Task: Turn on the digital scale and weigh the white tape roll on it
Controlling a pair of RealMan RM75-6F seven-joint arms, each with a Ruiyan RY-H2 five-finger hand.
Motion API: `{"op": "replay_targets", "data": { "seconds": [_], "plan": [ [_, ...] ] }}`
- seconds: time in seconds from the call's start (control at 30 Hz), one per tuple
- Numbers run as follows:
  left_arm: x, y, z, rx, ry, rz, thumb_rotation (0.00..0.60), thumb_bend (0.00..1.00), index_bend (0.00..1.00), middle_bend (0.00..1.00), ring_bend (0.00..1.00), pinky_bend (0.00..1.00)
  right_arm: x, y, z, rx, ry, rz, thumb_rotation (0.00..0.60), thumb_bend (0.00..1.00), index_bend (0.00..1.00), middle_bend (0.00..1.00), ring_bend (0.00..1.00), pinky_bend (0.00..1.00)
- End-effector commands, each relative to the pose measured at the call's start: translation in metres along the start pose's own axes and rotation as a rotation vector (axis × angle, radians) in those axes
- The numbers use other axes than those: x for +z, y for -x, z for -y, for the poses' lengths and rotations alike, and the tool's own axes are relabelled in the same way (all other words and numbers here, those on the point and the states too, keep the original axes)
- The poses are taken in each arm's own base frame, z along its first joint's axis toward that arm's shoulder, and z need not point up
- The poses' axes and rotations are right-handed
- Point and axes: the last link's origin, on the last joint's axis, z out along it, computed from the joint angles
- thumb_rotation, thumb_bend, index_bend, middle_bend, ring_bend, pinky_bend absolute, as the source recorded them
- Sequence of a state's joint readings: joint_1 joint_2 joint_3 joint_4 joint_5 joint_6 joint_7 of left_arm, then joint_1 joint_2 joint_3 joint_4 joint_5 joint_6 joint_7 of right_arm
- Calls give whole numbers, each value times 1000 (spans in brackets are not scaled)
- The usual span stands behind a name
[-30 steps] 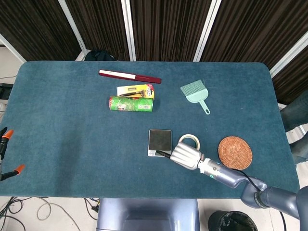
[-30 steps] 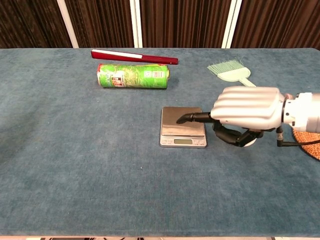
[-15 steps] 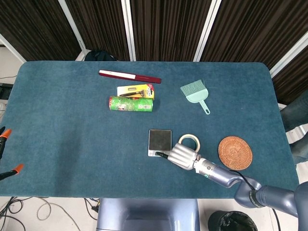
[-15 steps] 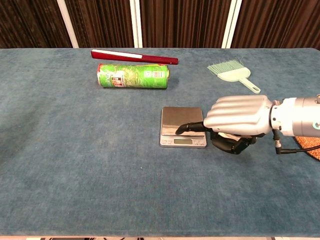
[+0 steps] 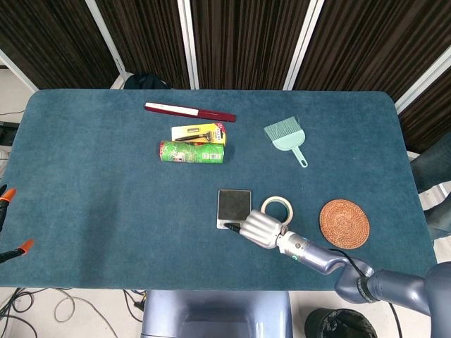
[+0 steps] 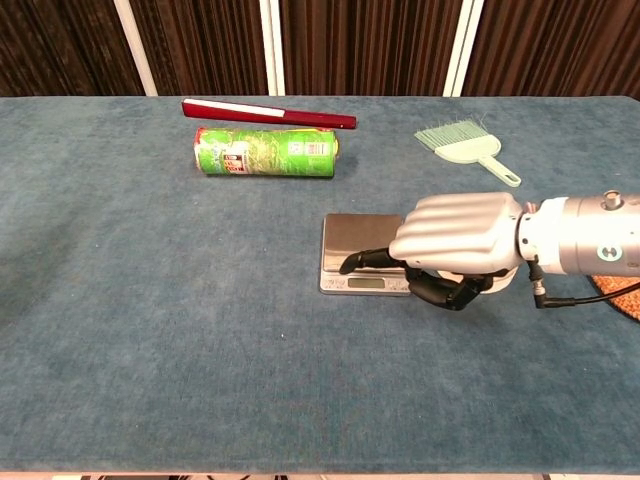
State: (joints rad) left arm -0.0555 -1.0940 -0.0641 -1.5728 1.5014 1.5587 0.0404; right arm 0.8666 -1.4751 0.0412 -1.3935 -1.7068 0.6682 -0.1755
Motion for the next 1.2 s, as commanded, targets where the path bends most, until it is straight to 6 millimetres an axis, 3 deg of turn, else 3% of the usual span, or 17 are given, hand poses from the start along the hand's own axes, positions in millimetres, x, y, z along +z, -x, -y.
{"op": "replay_targets", "data": {
  "seconds": [0.03, 1.2],
  "plan": [
    [0, 0, 0, -1, -2, 0, 600, 29, 0, 0, 0, 0, 3, -1, 2, -2, -3, 0, 600, 784, 85, 791, 835, 795],
    [1, -1, 3, -3, -10, -3, 600, 29, 0, 0, 0, 0, 18, -1, 8, -29, 26, 20, 600, 784, 85, 791, 835, 795]
  ]
}}
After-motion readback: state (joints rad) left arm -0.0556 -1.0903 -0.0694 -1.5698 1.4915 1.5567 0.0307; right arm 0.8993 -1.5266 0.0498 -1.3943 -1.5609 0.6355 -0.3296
